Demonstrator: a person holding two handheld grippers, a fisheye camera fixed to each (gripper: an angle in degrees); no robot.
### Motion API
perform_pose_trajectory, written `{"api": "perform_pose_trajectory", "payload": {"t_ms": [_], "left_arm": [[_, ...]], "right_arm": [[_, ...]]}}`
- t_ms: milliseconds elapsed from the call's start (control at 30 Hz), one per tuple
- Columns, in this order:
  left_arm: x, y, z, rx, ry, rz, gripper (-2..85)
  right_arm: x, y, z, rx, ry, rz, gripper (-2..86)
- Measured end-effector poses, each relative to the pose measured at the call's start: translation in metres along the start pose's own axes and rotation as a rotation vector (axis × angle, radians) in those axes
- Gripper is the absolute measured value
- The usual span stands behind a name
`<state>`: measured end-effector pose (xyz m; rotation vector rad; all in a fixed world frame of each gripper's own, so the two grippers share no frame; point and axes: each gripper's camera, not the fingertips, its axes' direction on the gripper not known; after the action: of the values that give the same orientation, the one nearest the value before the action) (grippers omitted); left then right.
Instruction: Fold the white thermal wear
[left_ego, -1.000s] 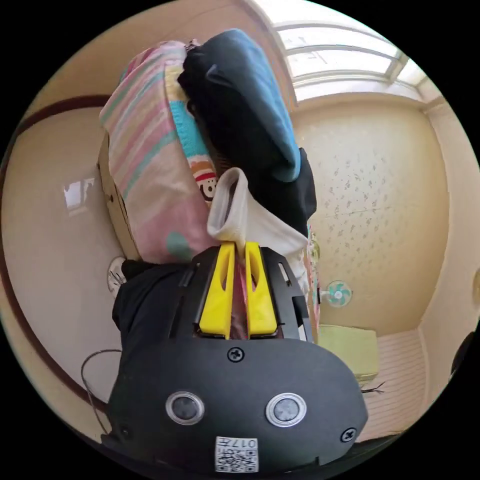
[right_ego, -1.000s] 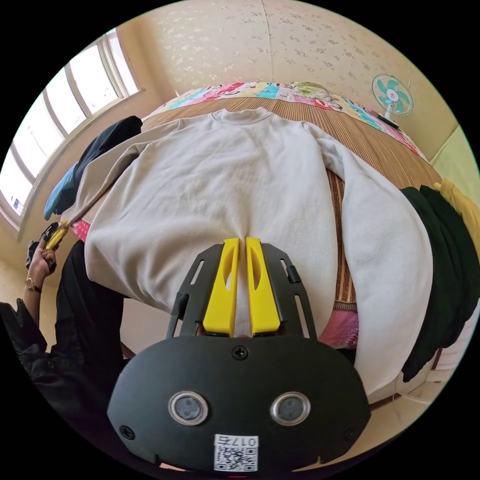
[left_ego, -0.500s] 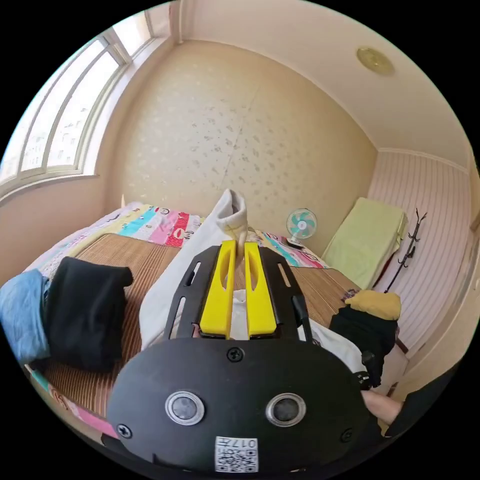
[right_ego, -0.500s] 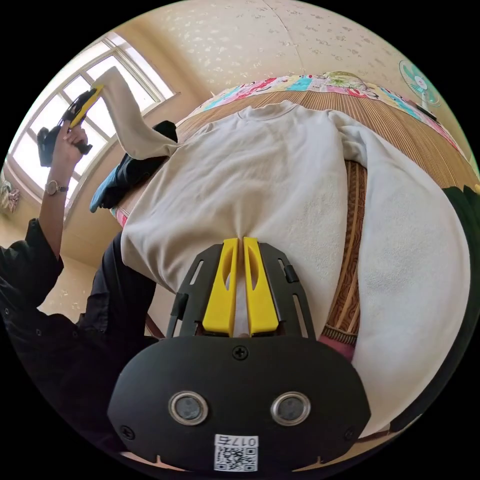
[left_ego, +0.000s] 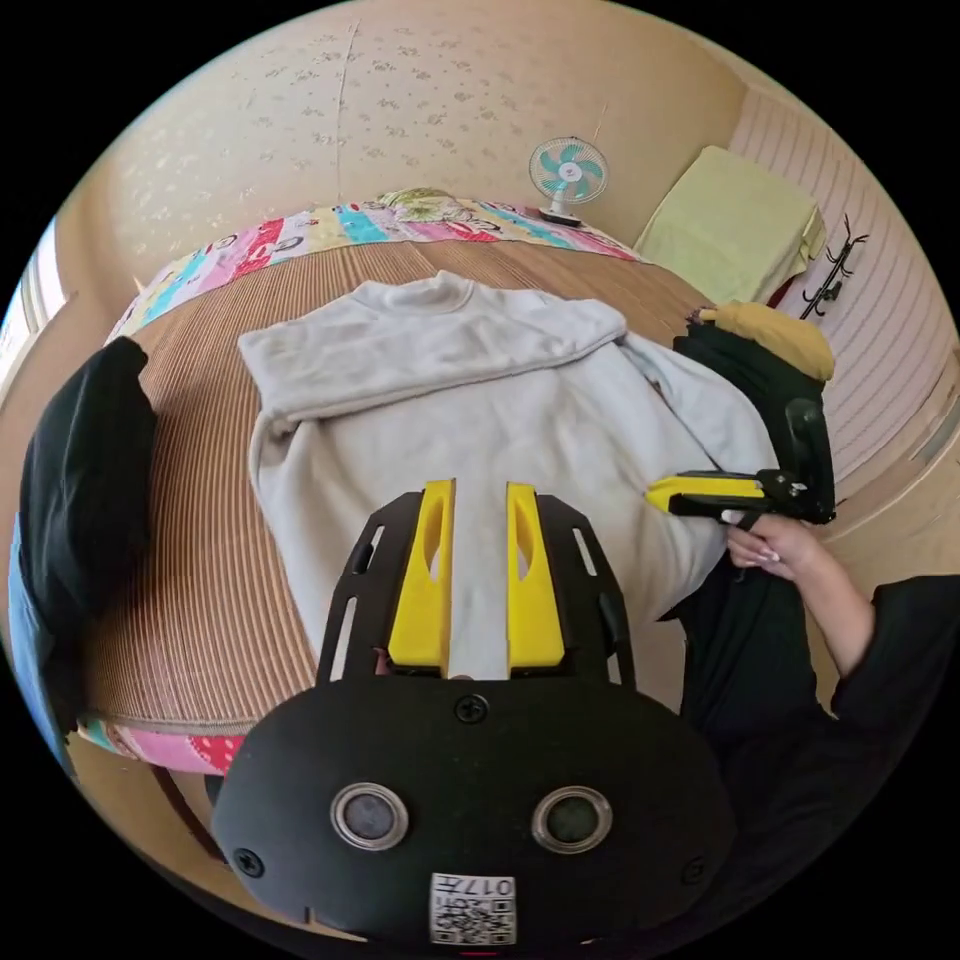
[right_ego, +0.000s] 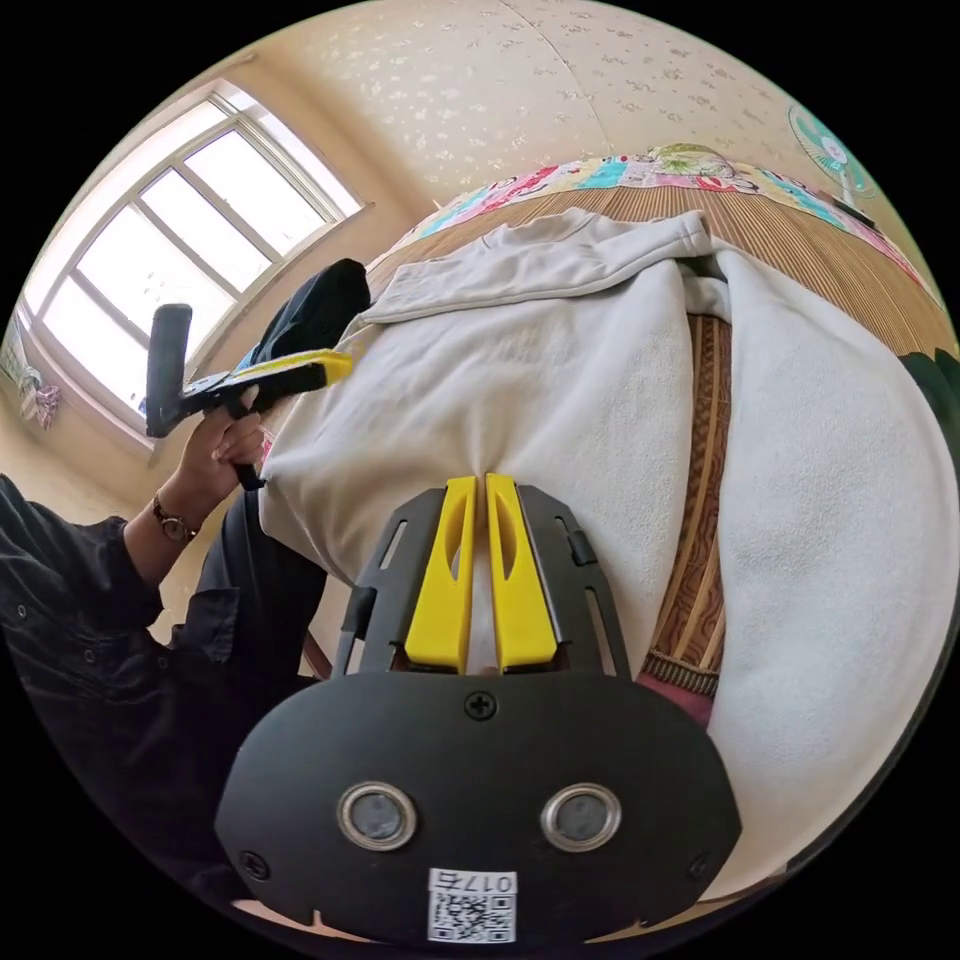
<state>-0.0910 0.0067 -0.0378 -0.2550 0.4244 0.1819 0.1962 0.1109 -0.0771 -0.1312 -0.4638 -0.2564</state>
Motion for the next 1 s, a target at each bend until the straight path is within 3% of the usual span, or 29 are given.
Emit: {"api": "perform_pose_trajectory", "payload": {"t_ms": [267,367,433,500,633,767,833,933,1000], "left_arm": [[-0.025,0.022,-0.024,-0.062,-0.042,-0.061,0.2],[-0.027,0.023,-0.033,-0.038,-0.039,-0.090,-0.1],[-0.023,0.023,-0.035,-0.023,-0.075,-0.072,-0.4],[-0.024,0.021,-0.033,-0.016,-0.075,-0.085,-0.5],[-0.034,0.012,-0.034,-0.028,-0.016,-0.150,-0.8],[-0.043,0.007,-0.038,-0.036,0.023,-0.186,-1.0],[-0.048,0.003,-0.040,-0.047,0.042,-0.201,-1.0],[-0.055,-0.004,-0.042,-0.075,0.064,-0.225,-1.0],[-0.059,-0.006,-0.043,-0.082,0.078,-0.245,-1.0]], "right_arm": [[-0.032,0.005,-0.016,-0.089,0.013,-0.044,2.5],[-0.024,0.030,-0.063,0.013,-0.052,0.061,2.1],[0.006,0.073,-0.128,0.259,-0.050,0.251,2.3],[0.039,0.110,-0.170,0.389,-0.028,0.422,3.2],[0.109,0.186,-0.223,0.444,0.102,0.801,9.4],[0.132,0.211,-0.219,0.404,0.085,0.848,12.2],[0.146,0.210,-0.199,0.377,-0.029,0.848,12.4],[0.132,0.199,-0.225,0.540,0.004,0.713,4.2],[0.120,0.186,-0.257,0.623,0.115,0.642,3.2]]}}
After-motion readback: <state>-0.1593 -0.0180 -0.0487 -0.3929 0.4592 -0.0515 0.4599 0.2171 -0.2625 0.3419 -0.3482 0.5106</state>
